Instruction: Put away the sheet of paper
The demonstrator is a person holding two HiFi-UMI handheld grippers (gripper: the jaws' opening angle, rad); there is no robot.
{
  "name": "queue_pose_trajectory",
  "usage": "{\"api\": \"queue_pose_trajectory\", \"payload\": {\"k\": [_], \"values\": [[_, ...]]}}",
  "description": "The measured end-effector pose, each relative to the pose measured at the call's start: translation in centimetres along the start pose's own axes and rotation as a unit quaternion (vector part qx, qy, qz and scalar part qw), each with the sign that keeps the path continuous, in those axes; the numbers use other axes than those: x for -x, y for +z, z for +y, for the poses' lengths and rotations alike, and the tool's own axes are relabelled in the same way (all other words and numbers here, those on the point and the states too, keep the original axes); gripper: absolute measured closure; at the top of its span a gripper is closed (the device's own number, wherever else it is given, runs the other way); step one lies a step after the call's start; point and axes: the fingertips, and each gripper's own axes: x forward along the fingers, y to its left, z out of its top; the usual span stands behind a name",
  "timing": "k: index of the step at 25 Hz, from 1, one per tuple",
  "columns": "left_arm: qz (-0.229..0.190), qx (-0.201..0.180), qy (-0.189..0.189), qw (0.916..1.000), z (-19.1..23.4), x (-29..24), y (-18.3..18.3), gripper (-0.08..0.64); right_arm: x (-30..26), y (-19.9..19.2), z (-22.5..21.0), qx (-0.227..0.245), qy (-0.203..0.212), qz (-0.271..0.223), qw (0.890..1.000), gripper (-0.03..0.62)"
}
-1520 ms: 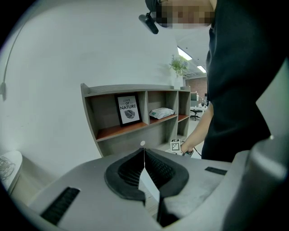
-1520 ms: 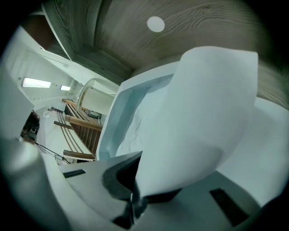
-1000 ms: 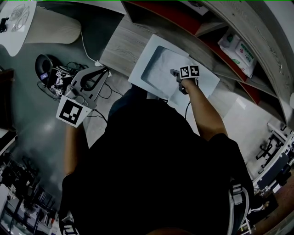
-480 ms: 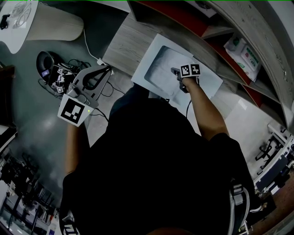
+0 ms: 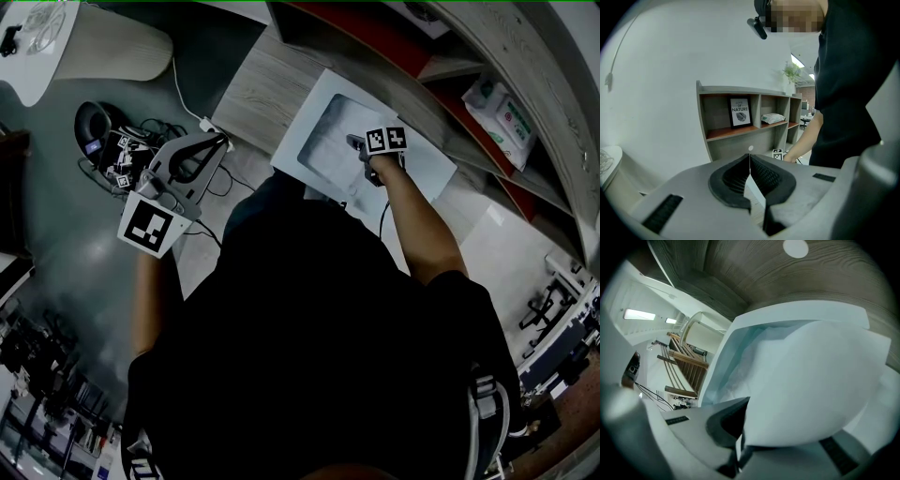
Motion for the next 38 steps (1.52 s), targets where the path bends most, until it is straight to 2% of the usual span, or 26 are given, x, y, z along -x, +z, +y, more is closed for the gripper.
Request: {"api": "queue_pose_trajectory", "payload": {"k": [10,18,20,23,31,38], "values": [[0.006,0.004,0.004,1.0,0.3,0.9,-1.0,0.538,-0.7,0.6,0.5,0.007,-0.004,0.006,1.0,0.578],[-0.006,0.014,0.001,0.9999,0.5,1.0,-0.6,0.538,-1.0,0.2,0.2,0.011,-0.007,0.018,1.0,0.572],[-0.017,0.03,0.0,0.9994,0.5,1.0,-0.3,0.538,-1.1,-0.1,0.0,0.007,-0.004,0.025,1.0,0.513],[-0.035,0.047,-0.002,0.9983,0.6,1.4,0.6,0.538,-1.0,-0.5,0.2,0.0,-0.001,0.029,1.0,0.474],[-0.043,0.04,-0.005,0.9983,-0.1,1.3,1.2,0.538,0.4,-1.0,-0.7,0.001,-0.035,0.018,0.999,0.403],[-0.044,0.038,-0.007,0.9983,-1.1,1.4,1.6,0.538,2.1,-2.2,-1.9,-0.006,-0.055,0.016,0.998,0.373]]}}
